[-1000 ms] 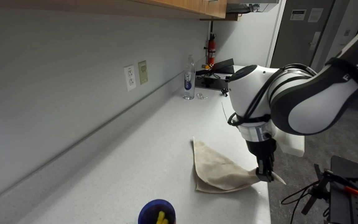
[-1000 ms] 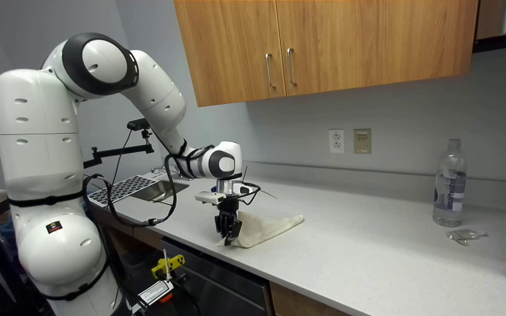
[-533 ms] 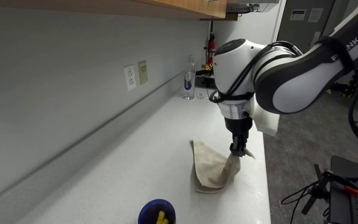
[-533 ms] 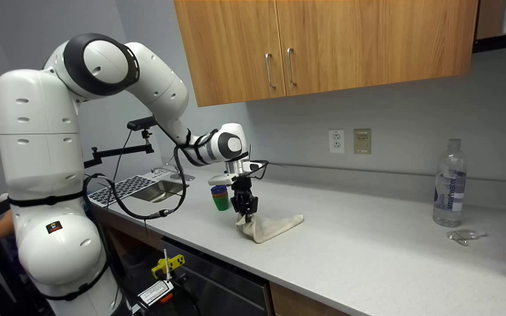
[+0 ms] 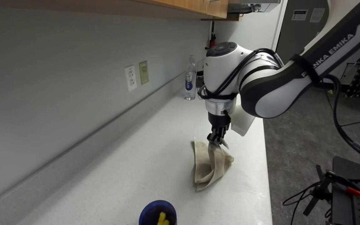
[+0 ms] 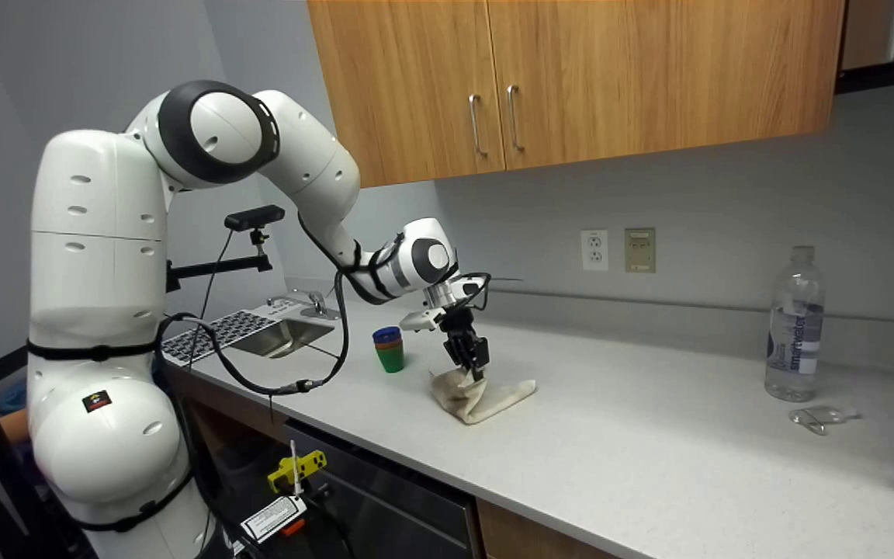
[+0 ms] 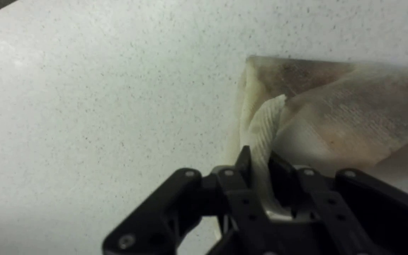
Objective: Bring the bottom right corner of the towel over to the upper left corner, bring the bottom left corner to the top right corner
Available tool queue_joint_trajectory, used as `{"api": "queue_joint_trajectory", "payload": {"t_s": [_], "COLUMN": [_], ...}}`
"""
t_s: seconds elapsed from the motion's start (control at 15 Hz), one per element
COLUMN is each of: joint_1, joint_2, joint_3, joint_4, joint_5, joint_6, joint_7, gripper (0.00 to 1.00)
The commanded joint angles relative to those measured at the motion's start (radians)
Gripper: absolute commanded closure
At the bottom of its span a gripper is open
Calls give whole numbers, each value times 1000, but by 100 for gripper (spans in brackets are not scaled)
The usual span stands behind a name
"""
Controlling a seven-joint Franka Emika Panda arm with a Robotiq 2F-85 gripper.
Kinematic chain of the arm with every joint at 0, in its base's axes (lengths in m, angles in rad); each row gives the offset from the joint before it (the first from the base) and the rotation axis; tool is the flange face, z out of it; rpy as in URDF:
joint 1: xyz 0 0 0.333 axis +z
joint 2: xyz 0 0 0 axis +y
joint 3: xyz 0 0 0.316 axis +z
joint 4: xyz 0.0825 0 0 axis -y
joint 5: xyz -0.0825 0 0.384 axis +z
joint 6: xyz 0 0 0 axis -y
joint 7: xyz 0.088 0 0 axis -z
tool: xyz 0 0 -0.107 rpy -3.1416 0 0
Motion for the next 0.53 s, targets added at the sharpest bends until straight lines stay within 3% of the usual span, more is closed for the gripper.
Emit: {"api": "queue_joint_trajectory", "payload": {"t_s": [0.0,0.27,0.33,0.47], "joint_1": [30,46,50,57], "joint_2": [81,121,127,134], "joint_3": [-54,-90,-95,-103], "joint_4": [81,119,125,136], "joint_5": [-36,-27,-23,-19], "joint_6": [40,71,72,73], "joint_7": [86,127,137,154], "gripper": [97,97,65,58]}}
